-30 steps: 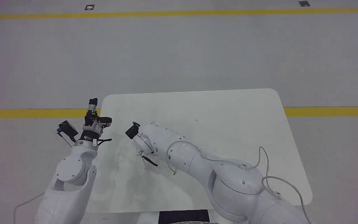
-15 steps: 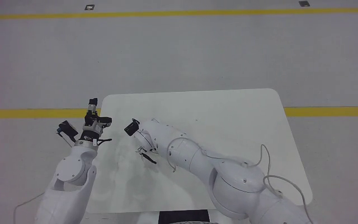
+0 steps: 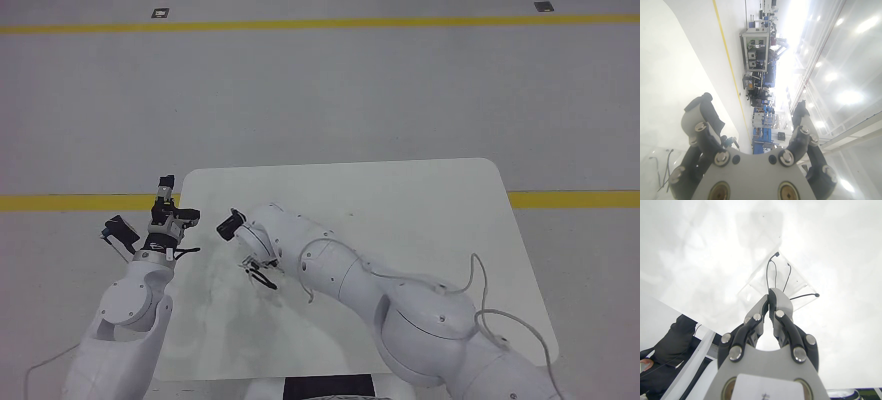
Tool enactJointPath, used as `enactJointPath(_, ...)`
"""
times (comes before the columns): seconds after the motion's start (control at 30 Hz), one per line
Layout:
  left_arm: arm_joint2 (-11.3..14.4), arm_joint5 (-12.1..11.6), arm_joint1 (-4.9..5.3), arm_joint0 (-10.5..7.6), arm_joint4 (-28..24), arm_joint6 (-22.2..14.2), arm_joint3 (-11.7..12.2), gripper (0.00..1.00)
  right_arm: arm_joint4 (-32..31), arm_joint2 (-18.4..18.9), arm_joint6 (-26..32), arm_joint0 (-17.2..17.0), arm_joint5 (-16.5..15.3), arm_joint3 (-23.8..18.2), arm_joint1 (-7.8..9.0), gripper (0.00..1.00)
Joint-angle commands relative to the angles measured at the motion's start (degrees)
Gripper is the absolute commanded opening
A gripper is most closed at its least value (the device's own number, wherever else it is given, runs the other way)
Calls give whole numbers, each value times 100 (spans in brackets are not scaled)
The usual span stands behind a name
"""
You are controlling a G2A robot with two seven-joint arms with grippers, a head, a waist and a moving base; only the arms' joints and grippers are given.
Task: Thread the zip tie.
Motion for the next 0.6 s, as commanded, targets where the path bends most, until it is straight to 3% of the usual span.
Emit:
enactJointPath(0.0, 0, 0, 0, 0, 0, 0, 0, 100, -16, 35, 7, -3, 4, -22, 7, 0)
enactJointPath(0.33, 0, 0, 0, 0, 0, 0, 0, 100, -72, 312, -87, -74, 62, -196, 126, 0)
enactJointPath(0.57, 0, 0, 0, 0, 0, 0, 0, 100, -111, 623, -494, -226, 198, -461, 341, 0)
